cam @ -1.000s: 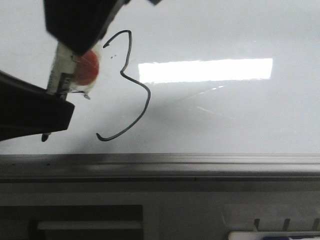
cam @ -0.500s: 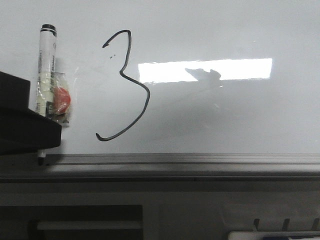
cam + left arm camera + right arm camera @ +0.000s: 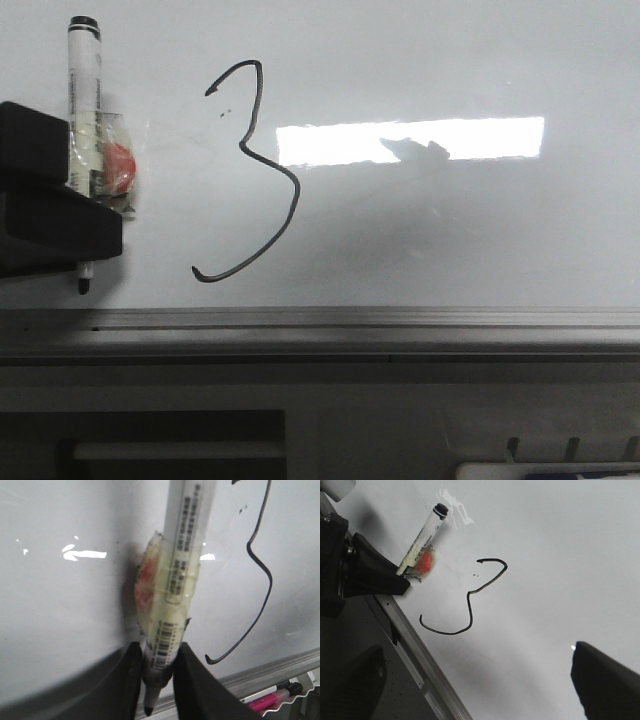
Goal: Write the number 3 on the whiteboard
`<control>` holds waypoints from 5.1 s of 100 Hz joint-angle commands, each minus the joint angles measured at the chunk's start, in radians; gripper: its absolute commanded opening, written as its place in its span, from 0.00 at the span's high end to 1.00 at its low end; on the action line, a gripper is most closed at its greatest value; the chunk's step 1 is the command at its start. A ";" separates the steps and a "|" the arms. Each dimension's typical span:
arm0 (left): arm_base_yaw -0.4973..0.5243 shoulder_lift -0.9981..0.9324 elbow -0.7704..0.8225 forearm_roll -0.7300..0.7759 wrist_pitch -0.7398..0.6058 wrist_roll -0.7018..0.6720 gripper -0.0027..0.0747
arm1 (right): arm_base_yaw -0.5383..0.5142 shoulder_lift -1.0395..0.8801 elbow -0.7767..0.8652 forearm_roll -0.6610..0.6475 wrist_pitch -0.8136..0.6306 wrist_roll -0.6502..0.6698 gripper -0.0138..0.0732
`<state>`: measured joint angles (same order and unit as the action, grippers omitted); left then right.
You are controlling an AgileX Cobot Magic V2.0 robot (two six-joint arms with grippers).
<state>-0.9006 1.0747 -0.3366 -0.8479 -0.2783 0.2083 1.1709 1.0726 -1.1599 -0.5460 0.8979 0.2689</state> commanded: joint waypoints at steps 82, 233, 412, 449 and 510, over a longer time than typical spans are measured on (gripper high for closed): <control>0.002 -0.346 -0.030 0.071 -0.079 0.372 0.99 | -0.004 -0.195 0.108 -0.103 -0.101 0.107 0.91; 0.002 -0.594 0.086 0.249 0.153 0.392 0.99 | -0.004 -0.997 0.888 -0.474 -0.395 0.468 0.91; 0.901 -1.104 0.349 0.839 0.560 -0.221 0.99 | -0.004 -0.997 0.888 -0.474 -0.392 0.468 0.91; 0.901 -1.104 0.349 0.839 0.560 -0.221 0.99 | -0.004 -0.997 0.888 -0.474 -0.392 0.468 0.91; 0.901 -1.104 0.349 0.839 0.560 -0.221 0.99 | -0.004 -0.997 0.888 -0.474 -0.391 0.468 0.91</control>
<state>0.0005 -0.0051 0.0011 -0.0122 0.3336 0.0000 1.1709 0.0647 -0.2456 -0.9743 0.5508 0.7316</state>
